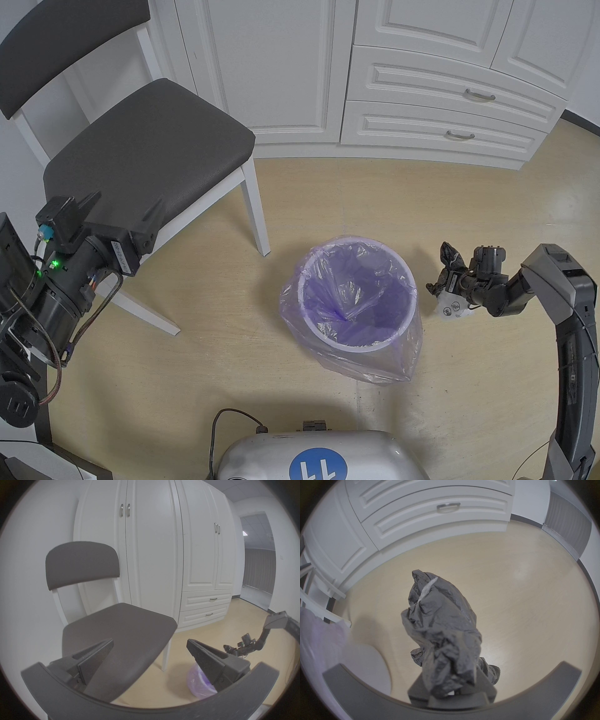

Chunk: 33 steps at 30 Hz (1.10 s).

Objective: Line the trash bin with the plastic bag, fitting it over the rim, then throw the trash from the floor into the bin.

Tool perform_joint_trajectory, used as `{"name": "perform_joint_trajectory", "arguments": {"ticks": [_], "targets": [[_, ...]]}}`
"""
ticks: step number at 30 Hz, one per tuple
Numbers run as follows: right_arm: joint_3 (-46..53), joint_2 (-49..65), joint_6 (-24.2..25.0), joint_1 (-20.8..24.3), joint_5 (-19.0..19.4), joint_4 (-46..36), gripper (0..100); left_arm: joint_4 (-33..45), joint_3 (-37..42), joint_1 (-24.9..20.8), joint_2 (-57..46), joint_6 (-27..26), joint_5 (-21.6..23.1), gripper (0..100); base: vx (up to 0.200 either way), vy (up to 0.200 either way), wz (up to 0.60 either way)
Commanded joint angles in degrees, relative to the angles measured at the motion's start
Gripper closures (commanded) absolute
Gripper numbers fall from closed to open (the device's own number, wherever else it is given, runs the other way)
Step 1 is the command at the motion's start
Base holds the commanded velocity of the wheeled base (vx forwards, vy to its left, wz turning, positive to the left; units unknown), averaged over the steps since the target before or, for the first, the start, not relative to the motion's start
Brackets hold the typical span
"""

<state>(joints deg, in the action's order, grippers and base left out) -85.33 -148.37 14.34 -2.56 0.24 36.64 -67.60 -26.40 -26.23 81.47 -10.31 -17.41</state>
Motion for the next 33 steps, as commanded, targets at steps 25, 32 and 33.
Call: {"name": "perform_joint_trajectory", "arguments": {"ticks": [25,32,33], "targets": [[32.0,42.3,-3.8,0.7,1.2,-0.1,100,-6.5,4.3,0.7,-4.2,-6.6,-2.4,0,0.000,0.000,0.00],[39.2,53.3,-5.7,5.6,0.5,-0.1,100,-6.7,4.4,0.3,-5.4,-6.8,-2.4,0,0.000,0.000,0.00],[39.7,54.2,-5.8,6.3,0.4,-0.1,100,-6.8,4.4,0.3,-5.6,-6.8,-2.4,0,0.000,0.000,0.00]]}}
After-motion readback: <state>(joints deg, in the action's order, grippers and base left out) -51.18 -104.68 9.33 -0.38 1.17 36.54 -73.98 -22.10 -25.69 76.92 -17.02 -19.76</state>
